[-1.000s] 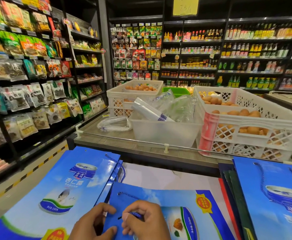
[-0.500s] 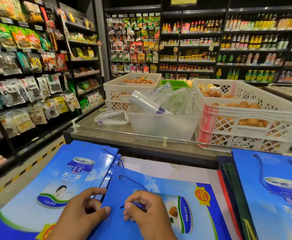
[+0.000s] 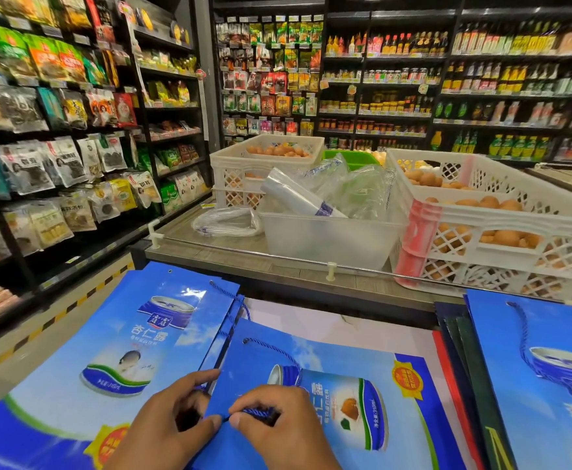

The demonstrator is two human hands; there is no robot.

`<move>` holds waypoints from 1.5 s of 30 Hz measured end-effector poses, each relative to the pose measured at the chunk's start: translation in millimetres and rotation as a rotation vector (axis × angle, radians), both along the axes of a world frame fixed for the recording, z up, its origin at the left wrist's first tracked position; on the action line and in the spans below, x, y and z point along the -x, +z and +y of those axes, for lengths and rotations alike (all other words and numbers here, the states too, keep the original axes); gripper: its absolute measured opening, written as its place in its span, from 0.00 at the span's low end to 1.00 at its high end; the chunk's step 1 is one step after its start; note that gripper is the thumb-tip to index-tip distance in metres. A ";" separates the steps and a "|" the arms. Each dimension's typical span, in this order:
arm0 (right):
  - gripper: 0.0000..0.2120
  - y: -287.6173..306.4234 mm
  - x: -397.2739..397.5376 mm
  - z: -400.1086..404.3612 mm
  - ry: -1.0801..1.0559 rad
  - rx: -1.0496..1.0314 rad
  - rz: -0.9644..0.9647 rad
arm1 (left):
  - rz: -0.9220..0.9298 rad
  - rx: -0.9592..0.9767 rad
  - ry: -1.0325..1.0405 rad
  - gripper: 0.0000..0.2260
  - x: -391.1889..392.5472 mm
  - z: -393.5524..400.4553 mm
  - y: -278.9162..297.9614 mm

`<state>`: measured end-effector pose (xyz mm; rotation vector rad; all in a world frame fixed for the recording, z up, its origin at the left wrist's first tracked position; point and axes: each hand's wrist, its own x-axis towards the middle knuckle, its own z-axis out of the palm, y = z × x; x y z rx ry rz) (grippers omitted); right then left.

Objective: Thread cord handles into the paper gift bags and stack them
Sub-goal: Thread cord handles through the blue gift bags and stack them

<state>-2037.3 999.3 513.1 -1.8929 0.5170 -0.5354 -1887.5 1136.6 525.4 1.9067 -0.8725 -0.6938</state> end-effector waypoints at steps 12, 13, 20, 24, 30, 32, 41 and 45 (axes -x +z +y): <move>0.07 -5.4 -11.6 7.4 -0.030 0.042 -0.040 | 0.038 0.081 -0.068 0.28 -3.0 9.1 -6.2; 0.07 -5.7 -12.8 7.5 -0.022 0.066 -0.044 | 0.027 0.076 -0.069 0.28 -3.9 9.1 -7.4; 0.04 -11.5 -17.0 4.2 0.003 0.200 -0.088 | -0.007 0.077 -0.083 0.30 -4.3 7.8 -10.0; 0.05 -16.0 -19.2 3.2 -0.031 0.199 -0.099 | 0.004 0.078 -0.084 0.29 -5.5 8.3 -9.8; 0.05 -17.0 -18.7 3.2 -0.013 0.238 -0.085 | -0.032 0.039 -0.076 0.28 -4.1 6.8 -12.0; 0.04 -16.7 -17.8 3.2 -0.004 0.243 -0.083 | -0.038 0.041 -0.078 0.28 -5.0 6.8 -12.5; 0.05 -15.8 -21.1 6.5 -0.043 0.260 -0.120 | -0.077 0.022 -0.096 0.28 -3.8 6.9 -13.7; 0.05 -17.3 -21.0 6.0 -0.024 0.272 -0.109 | -0.080 0.028 -0.093 0.28 -3.2 6.3 -13.9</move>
